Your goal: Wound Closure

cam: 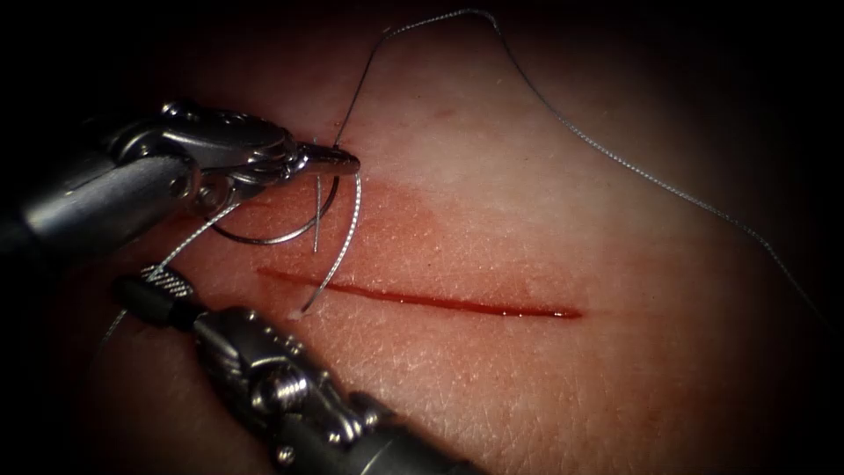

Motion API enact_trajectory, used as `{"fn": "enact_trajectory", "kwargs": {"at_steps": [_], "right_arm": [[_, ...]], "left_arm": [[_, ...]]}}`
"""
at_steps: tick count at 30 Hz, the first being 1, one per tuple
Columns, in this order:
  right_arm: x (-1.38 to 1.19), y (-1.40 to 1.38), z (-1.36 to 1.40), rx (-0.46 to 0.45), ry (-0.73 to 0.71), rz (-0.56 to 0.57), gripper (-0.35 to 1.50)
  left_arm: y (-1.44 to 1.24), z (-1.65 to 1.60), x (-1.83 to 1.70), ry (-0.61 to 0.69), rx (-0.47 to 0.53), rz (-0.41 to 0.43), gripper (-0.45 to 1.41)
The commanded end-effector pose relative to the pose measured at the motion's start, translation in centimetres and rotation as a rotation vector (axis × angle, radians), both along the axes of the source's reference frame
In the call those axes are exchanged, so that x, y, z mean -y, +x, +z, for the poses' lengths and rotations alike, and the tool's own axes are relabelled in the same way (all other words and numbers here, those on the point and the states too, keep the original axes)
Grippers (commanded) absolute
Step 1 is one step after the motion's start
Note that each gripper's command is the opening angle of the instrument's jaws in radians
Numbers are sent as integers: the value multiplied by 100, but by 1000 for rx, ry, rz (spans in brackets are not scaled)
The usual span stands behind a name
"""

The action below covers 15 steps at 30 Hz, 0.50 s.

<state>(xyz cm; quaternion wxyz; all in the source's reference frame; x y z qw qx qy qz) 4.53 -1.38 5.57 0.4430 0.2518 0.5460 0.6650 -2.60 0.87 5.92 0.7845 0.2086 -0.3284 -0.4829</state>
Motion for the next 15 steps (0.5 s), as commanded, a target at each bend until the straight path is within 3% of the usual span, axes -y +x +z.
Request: {"fn": "enact_trajectory", "kwargs": {"at_steps": [1,3,4,5,6,10,15], "right_arm": [[-12,4,-7,-2,-6,6,-35],[-15,2,-6,-5,-5,0,-35],[-16,1,-6,-11,-5,-10,-35],[-17,-2,-5,-14,-5,-16,-35],[-18,-4,-5,-11,-10,-17,-35],[-22,-14,-1,-10,-16,-22,-35],[-28,-43,19,32,-13,-14,-35]], "left_arm": [[-3,-8,-12,-7,5,-3,-45],[-3,-8,-12,-7,5,-3,-45],[-3,-8,-12,-7,5,-3,-33],[-4,-8,-12,-8,7,-5,19],[-4,-8,-13,-18,12,1,49],[-4,-10,-22,-109,74,66,131],[8,-27,-31,-134,159,70,140]]}}
